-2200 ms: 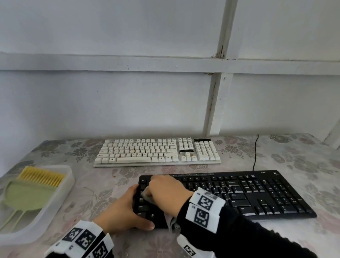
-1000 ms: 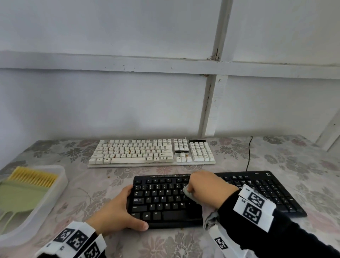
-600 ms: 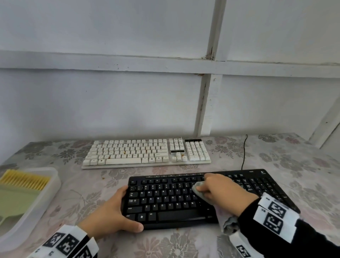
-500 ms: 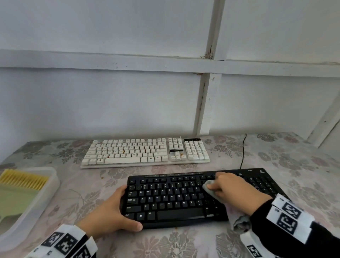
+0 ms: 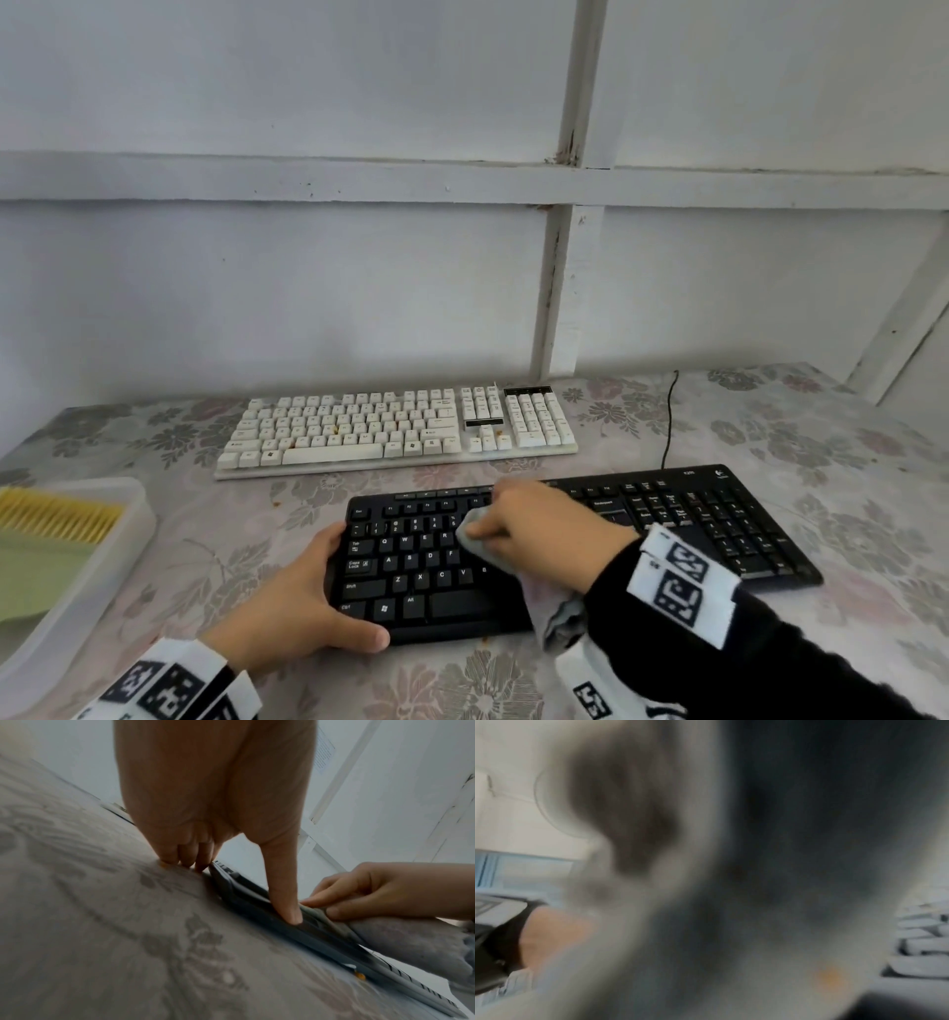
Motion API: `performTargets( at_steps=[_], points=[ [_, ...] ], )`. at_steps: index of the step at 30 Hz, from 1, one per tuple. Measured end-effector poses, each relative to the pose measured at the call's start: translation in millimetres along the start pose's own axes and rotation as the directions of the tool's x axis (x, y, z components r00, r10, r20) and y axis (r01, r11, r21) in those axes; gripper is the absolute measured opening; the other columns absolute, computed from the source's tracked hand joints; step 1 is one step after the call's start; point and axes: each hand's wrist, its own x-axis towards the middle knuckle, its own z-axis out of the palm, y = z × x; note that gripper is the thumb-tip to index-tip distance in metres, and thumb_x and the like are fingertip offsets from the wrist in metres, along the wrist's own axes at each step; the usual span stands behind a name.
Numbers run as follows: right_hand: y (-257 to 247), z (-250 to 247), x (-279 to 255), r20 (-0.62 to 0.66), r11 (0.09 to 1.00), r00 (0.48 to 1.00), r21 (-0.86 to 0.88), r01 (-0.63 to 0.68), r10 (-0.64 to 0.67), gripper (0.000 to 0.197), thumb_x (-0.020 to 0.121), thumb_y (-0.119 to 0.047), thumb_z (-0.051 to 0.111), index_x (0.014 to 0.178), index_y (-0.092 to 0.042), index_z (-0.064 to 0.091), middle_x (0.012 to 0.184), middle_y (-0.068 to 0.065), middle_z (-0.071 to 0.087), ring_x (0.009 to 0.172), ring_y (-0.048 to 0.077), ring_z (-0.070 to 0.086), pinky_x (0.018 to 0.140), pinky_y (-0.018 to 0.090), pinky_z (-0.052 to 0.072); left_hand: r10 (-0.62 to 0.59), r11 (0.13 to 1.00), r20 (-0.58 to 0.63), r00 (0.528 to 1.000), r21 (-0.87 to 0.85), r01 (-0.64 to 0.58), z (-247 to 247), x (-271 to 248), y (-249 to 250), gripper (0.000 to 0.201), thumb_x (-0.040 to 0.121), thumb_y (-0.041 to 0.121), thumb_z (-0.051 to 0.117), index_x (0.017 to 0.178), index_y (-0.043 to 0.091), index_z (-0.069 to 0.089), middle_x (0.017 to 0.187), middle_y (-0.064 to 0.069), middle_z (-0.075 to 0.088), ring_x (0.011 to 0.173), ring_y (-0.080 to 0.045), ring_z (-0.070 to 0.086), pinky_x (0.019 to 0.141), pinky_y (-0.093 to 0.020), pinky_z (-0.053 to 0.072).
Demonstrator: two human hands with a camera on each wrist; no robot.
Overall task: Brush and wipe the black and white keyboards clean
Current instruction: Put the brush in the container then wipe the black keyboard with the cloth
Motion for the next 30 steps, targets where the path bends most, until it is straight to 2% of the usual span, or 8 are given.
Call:
performTargets(
  at_steps=[4,10,12,17,21,24,26,30],
  points=[
    [9.6,9.7,-0.9,0.009,0.993,0.997,-0.094,-0.076,0.078,0.03,0.09,-0.02,0.043,0.101,-0.004,0.066,0.082,0.002,0.039,0.084,0.028,0.052,0.053,0.014,0.021,0.006,1.0,0.013,1.0,0.012,-0.007,-0.5,-1.9,0.3,0.137,0.017,0.046,0.092,0.136,0.036,0.025,0.118,0.023,0.052,0.105,-0.003,0.058,0.09,-0.023,0.046],
    [66.1,-9.4,-48.0,-0.015,0.969,0.979,-0.14,-0.205,0.205,0.029,0.093,-0.026,0.045,0.099,-0.009,0.067,0.077,-0.005,0.041,0.071,0.009,0.048,0.054,0.012,0.025,0.02,0.999,0.001,1.0,0.036,-0.02,-0.3,-0.6,-0.1,0.138,0.011,0.053,0.089,0.132,0.037,0.025,0.112,0.027,0.05,0.102,0.002,0.055,0.087,-0.019,0.043],
    [82.4,-9.7,-58.8,-0.019,0.943,0.95,-0.11,-0.313,0.313,0.027,0.091,-0.025,0.047,0.095,-0.006,0.066,0.075,-0.003,0.04,0.074,0.018,0.055,0.053,0.015,0.025,0.017,0.999,-0.006,1.0,0.038,-0.017,-0.6,0.0,-1.2,0.138,0.01,0.055,0.087,0.131,0.038,0.025,0.113,0.027,0.051,0.103,0.0,0.055,0.091,-0.022,0.043],
    [73.5,-25.0,-57.7,-0.032,0.927,0.934,-0.115,-0.356,0.355,0.038,0.091,-0.023,0.045,0.054,-0.016,0.044,0.066,0.001,0.032,0.058,0.016,0.032,0.05,0.016,0.022,0.024,1.0,0.001,1.0,0.012,-0.024,0.3,0.1,-1.0,0.133,0.012,0.049,0.091,0.127,0.041,0.026,0.118,0.022,0.053,0.103,-0.001,0.057,0.087,-0.021,0.045],
    [32.2,-26.0,-34.0,-0.027,0.994,0.994,0.03,-0.104,0.105,0.037,0.097,-0.035,0.043,0.09,-0.009,0.068,0.082,0.0,0.051,0.069,0.008,0.047,0.059,0.009,0.028,0.025,0.999,-0.007,1.0,-0.023,-0.025,1.8,0.6,-1.0,0.118,0.036,0.024,0.093,0.133,0.034,0.027,0.114,0.02,0.054,0.1,-0.001,0.058,0.076,-0.014,0.044],
    [1.5,-5.4,-14.3,0.088,0.997,0.993,0.0,0.077,-0.076,0.028,0.097,-0.026,0.043,0.105,-0.014,0.068,0.099,0.006,0.049,0.087,0.021,0.05,0.071,0.022,0.031,0.035,0.999,0.006,0.999,-0.02,-0.035,0.6,1.5,-1.4,0.13,0.021,0.04,0.094,0.132,0.035,0.028,0.115,0.022,0.053,0.101,0.001,0.057,0.077,-0.014,0.043],
    [0.3,5.5,-6.2,0.125,0.995,0.99,-0.066,0.077,-0.069,0.027,0.094,-0.014,0.045,0.11,-0.013,0.067,0.097,0.007,0.042,0.091,0.032,0.05,0.077,0.029,0.033,0.045,0.999,0.009,0.999,0.0,-0.045,-0.4,2.1,-2.4,0.141,0.01,0.05,0.091,0.135,0.032,0.027,0.117,0.023,0.051,0.104,0.002,0.055,0.08,-0.014,0.043],
    [31.2,1.5,-20.2,0.059,0.994,0.996,-0.095,-0.06,0.065,0.028,0.095,-0.022,0.044,0.105,-0.011,0.068,0.094,0.005,0.044,0.089,0.028,0.054,0.074,0.026,0.031,0.054,0.998,0.016,0.998,-0.022,-0.053,-0.7,3.4,-3.9,0.142,0.013,0.046,0.093,0.137,0.031,0.026,0.118,0.022,0.05,0.105,0.0,0.054,0.081,-0.015,0.043]
  ],
)
